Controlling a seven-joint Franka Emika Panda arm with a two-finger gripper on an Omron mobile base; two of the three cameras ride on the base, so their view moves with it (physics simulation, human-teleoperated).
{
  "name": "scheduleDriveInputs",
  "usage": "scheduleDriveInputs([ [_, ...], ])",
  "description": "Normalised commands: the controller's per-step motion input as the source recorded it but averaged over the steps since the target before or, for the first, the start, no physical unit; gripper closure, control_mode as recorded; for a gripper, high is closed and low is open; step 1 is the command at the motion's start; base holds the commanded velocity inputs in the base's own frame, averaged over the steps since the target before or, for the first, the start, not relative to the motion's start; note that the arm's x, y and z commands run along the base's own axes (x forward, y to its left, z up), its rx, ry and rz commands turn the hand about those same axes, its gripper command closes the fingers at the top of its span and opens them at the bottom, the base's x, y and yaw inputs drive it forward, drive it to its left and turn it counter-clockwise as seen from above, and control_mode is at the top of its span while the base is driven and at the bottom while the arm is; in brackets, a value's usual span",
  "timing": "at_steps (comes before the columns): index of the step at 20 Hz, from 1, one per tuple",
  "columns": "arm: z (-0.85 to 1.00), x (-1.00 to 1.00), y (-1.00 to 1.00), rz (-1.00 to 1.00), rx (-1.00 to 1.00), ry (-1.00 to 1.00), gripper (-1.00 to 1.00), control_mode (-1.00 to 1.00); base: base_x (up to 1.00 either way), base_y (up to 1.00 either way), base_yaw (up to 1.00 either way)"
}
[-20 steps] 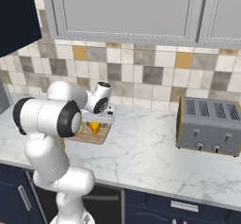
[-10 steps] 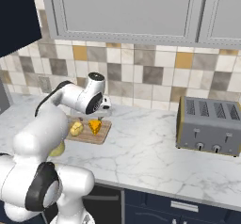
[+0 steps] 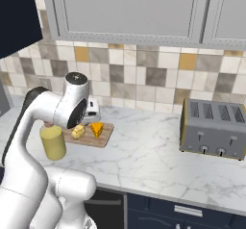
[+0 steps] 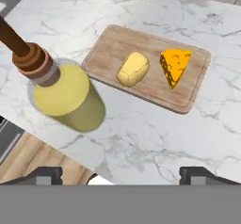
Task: Retrieve the reheated potato from the microwave, then place the potato, cheese, and condiment on the cutting board.
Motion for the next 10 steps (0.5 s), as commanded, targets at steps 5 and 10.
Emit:
scheduleDriveInputs([
  [5, 0.49, -0.88, 0.55, 0.0, 0.08, 0.08, -1.0, -1.0, 0.0, 0.0, 0.0],
  [10, 0.07, -0.15, 0.7, 0.0, 0.01, 0.09, -1.0, -1.0, 0.0, 0.0, 0.0],
])
